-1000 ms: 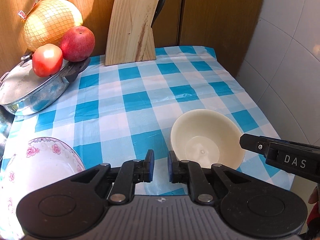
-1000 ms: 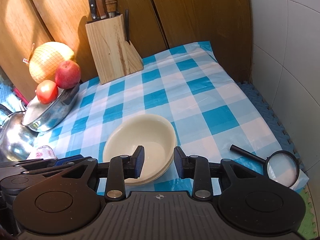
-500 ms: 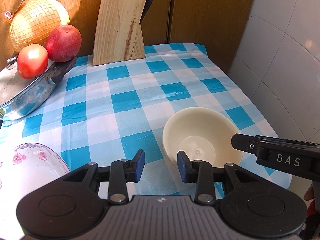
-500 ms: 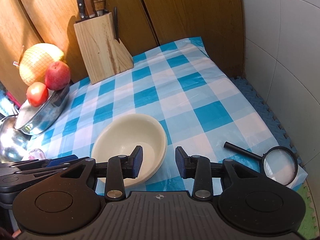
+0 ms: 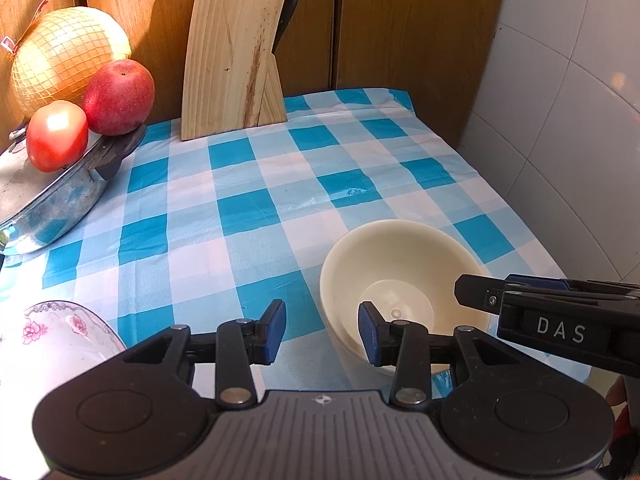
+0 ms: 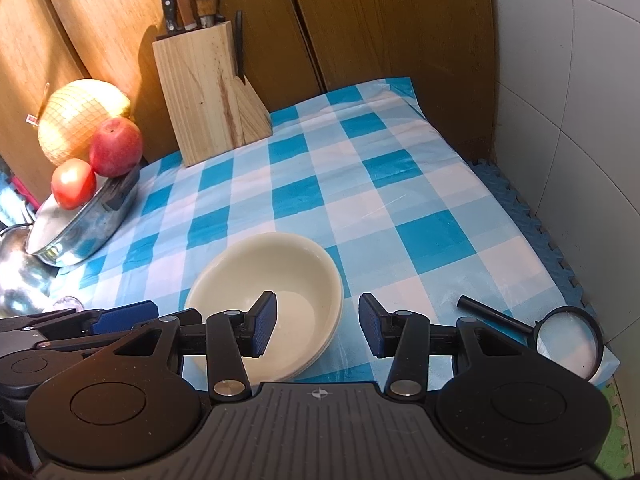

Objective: Organize plates and bowls
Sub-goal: 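Grasp the rim of the nested cream bowls with both grippers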

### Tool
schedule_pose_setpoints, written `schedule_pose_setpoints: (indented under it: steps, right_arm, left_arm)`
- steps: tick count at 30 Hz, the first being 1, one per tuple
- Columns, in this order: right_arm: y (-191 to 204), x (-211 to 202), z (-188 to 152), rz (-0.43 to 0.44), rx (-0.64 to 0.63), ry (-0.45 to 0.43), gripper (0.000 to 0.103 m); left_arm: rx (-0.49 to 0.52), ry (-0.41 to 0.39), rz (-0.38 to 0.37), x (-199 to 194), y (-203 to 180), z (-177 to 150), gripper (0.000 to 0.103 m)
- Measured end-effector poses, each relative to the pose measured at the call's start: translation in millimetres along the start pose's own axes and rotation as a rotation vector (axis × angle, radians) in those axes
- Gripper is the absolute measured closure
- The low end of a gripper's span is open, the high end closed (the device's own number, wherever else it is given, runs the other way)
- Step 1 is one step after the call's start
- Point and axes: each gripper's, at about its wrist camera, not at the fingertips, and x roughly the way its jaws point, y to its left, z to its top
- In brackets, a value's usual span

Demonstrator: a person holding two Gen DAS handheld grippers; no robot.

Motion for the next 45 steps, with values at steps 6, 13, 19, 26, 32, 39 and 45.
schedule_pose_setpoints:
  steps: [6,13,19,26,32,39,45]
  right_arm:
    - [-2.3,6.0,-1.1,-0.017,0.005,0.008,0.049]
    - [-1.0,15.4,-3.8,-0.026,0.0,0.037,0.049]
    - [-2.8,19.2,-4.9,-0.034,0.006,0.051,0.049]
    - [-2.7,23.0,-5.4,-0.036,0.007,0.065,0.049]
    - [-3.2,26.3,-5.1,-0.041,0.006,0.075,0.049]
    - [-3.3,28.0,-5.5,-0.047,0.002,0.079,0.05]
    - [-3.4,30.0,-5.0,-0.045,0.004,0.083,0.05]
  left_arm:
    - [0.003,0.012,0.001,4.4,0.1,-0.4,0.069]
    - [0.007,0.02,-0.001,7.8,-0.9,-0.6,0.069]
    - [0.0,0.037,-0.009,13.9,-1.1,-0.3,0.069]
    - [0.001,0.049,-0.006,20.3,-2.7,-0.8,0.069]
    - [-0.001,0.054,-0.009,23.2,-2.4,-1.1,0.069]
    - [-0.006,0.064,-0.011,27.2,-2.8,-0.5,0.069]
    - [-0.002,0.067,-0.014,29.4,-4.0,-0.4,0.069]
